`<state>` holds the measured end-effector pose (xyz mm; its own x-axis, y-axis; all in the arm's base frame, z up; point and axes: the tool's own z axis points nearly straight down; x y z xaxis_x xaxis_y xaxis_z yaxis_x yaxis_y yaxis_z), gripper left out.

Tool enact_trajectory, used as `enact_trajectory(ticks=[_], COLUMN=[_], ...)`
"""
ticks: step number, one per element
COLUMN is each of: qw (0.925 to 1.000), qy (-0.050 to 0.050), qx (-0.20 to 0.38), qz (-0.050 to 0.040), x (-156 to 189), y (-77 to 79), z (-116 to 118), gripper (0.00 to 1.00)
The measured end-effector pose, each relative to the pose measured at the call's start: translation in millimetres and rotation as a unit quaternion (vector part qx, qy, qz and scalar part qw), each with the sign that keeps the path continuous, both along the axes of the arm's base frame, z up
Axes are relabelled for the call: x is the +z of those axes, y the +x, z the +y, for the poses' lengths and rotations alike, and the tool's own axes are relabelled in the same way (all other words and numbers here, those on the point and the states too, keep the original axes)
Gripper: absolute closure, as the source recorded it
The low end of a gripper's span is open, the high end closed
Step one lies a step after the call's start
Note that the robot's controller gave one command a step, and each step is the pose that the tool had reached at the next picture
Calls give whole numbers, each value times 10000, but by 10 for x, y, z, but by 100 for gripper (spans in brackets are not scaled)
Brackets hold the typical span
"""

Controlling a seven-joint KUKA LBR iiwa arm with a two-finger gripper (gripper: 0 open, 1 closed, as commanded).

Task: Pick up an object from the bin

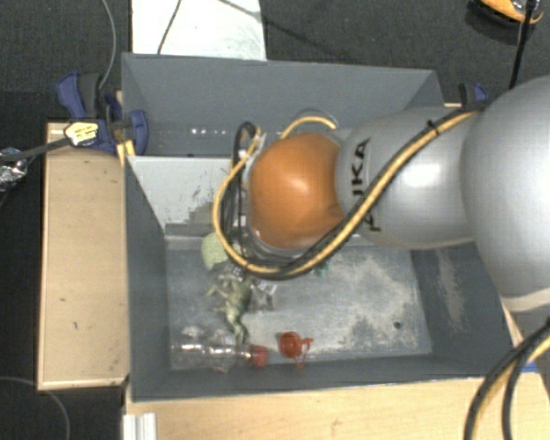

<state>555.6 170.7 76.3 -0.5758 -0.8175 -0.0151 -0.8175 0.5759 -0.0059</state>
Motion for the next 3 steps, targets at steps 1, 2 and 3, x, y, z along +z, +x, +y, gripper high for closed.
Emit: enact_trajectory(ticks=[1, 2, 3], qw=[10000, 10000, 10000], qy=[8, 16, 14], qx=[-9, -24, -35], qz=[-9, -15, 10], x=[26, 34, 66], y=[2, 8, -9], z=[2, 5, 2], gripper=[100, 100, 100])
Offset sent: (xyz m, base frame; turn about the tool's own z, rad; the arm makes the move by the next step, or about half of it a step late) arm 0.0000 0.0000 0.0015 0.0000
